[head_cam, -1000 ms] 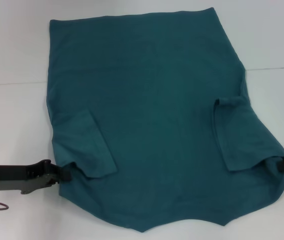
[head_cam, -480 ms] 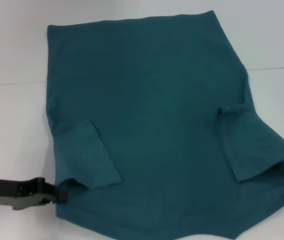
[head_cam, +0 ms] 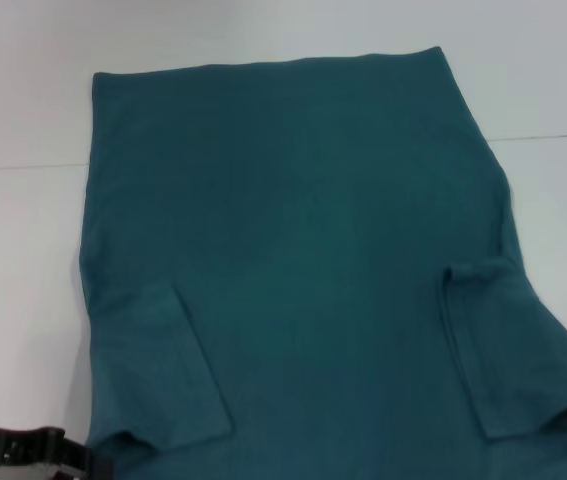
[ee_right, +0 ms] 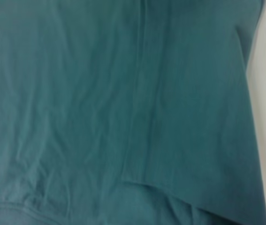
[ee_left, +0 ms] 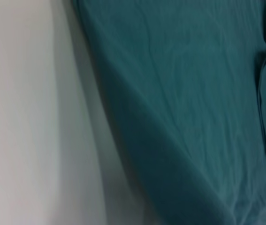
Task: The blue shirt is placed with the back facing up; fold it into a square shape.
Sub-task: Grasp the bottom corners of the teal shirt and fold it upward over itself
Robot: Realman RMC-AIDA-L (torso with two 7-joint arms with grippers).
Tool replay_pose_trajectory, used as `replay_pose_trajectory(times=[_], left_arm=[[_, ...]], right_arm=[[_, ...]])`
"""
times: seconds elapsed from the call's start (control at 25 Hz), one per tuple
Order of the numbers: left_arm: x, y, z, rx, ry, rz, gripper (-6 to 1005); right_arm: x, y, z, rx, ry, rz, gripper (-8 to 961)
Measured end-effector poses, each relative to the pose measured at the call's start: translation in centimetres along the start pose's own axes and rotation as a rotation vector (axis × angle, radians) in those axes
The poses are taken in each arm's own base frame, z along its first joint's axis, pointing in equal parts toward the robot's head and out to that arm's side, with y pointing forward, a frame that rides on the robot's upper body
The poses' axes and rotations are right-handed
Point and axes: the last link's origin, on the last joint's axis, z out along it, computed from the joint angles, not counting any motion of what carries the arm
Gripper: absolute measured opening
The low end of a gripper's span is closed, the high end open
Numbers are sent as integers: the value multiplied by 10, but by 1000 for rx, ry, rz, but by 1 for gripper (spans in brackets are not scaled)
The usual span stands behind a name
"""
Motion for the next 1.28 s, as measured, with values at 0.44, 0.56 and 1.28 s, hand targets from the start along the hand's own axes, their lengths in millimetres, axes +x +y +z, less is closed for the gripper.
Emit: replay_pose_trajectory(times=[0.44,0.56,1.28], left_arm=[[8,13,-13,-58,-8,52,67],[25,23,-18,-89,11,69,67],[136,51,-39,82,232,-6,67]], right_arm=[[-12,24,-8,-200,-157,-142,30],[-25,26,-21,-242,-270,-150,29],[-92,11,-59,-211,-754,22,29]])
